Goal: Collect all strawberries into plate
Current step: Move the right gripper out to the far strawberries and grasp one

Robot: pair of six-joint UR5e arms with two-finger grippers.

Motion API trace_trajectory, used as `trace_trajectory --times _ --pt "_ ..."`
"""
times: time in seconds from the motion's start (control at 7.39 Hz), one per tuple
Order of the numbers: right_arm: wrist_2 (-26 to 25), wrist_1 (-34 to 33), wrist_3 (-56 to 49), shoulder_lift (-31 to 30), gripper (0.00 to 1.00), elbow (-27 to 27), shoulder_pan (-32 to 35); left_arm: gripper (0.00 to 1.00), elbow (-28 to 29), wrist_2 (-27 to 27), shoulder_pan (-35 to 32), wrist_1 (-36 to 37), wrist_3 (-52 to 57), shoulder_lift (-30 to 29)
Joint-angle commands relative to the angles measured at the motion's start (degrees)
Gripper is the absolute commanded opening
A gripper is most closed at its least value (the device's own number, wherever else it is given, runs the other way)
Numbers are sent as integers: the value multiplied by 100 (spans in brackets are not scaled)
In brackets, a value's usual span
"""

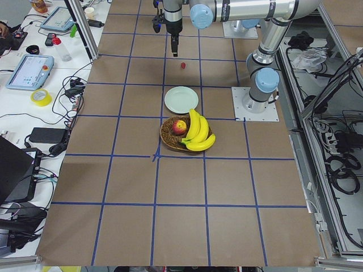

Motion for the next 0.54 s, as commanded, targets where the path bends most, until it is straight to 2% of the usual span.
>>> trace_trajectory --times 0.0,0.14,0.27,0.41 --pt "-80 -341 -1308 -84 100 779 -1111 100 0 6 -13 8 -7 2" --pt "52 -875 -1291 -84 99 1322 -1133 100 9 6 -13 8 2 2" --pt "70 -2125 -1326 -49 100 1780 -1142 100 0 14 -13 8 11 2" --pt "36 -2442 -1309 -14 100 1846 -1168 100 0 14 -13 8 11 2"
